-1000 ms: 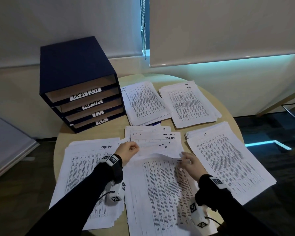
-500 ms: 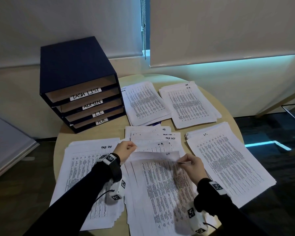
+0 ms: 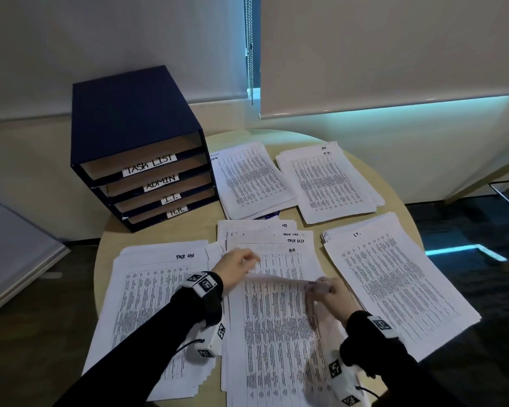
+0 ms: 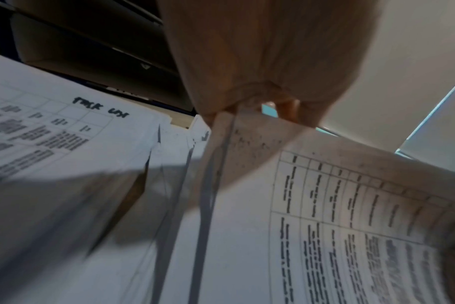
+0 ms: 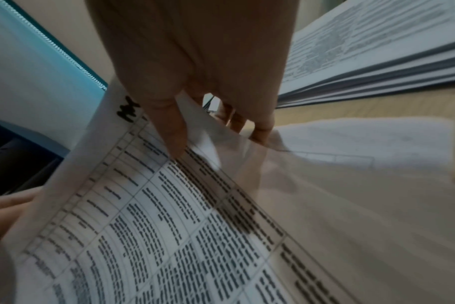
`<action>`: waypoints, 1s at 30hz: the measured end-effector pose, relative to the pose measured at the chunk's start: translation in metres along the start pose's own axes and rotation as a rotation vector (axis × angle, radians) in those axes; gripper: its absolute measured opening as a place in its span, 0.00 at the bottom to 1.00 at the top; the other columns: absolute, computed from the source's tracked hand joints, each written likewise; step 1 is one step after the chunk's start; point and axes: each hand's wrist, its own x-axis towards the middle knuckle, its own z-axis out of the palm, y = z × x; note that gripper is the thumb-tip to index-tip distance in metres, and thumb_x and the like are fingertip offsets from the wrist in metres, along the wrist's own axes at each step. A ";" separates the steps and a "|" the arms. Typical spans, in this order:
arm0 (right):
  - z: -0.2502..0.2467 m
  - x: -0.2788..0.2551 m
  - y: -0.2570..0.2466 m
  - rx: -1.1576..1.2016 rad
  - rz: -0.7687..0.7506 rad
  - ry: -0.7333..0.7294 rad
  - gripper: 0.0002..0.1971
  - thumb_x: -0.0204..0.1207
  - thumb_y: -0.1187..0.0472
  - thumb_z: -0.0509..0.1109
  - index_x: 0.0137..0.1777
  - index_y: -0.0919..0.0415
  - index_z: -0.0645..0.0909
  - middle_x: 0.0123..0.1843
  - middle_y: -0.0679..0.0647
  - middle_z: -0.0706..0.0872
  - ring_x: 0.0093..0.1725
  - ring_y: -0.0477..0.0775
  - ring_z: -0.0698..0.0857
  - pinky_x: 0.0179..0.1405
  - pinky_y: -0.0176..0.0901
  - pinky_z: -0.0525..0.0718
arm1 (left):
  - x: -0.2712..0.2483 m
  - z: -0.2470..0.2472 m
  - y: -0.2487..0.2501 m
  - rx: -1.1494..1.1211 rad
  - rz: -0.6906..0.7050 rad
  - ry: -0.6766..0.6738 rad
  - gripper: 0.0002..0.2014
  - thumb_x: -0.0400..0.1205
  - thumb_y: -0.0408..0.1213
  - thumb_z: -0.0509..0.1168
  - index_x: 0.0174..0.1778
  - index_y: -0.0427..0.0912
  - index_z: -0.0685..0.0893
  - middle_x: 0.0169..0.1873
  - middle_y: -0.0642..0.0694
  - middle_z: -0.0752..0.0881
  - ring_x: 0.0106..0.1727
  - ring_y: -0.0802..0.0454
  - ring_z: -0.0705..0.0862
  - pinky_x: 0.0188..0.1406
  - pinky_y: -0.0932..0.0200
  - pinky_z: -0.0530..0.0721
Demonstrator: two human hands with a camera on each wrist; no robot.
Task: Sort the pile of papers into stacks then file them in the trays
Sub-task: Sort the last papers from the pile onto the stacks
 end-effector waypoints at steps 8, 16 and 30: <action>-0.004 -0.011 0.000 0.086 0.019 0.025 0.14 0.73 0.70 0.73 0.31 0.55 0.77 0.29 0.43 0.81 0.33 0.40 0.80 0.38 0.35 0.75 | 0.019 -0.007 0.006 0.662 0.139 0.186 0.09 0.82 0.44 0.64 0.56 0.48 0.81 0.55 0.51 0.80 0.60 0.51 0.75 0.57 0.58 0.74; 0.000 0.000 0.007 0.030 0.053 0.005 0.08 0.73 0.64 0.75 0.52 0.59 0.85 0.52 0.55 0.87 0.54 0.57 0.84 0.60 0.51 0.79 | 0.011 -0.012 0.000 0.833 0.314 0.188 0.13 0.87 0.47 0.57 0.52 0.42 0.81 0.51 0.49 0.82 0.56 0.52 0.73 0.60 0.60 0.70; 0.006 0.010 0.004 -0.047 -0.068 0.054 0.21 0.74 0.65 0.73 0.67 0.70 0.79 0.76 0.44 0.66 0.74 0.47 0.68 0.72 0.46 0.68 | -0.019 -0.012 0.001 0.579 0.439 0.156 0.12 0.85 0.43 0.62 0.52 0.40 0.88 0.52 0.47 0.86 0.53 0.52 0.81 0.59 0.51 0.81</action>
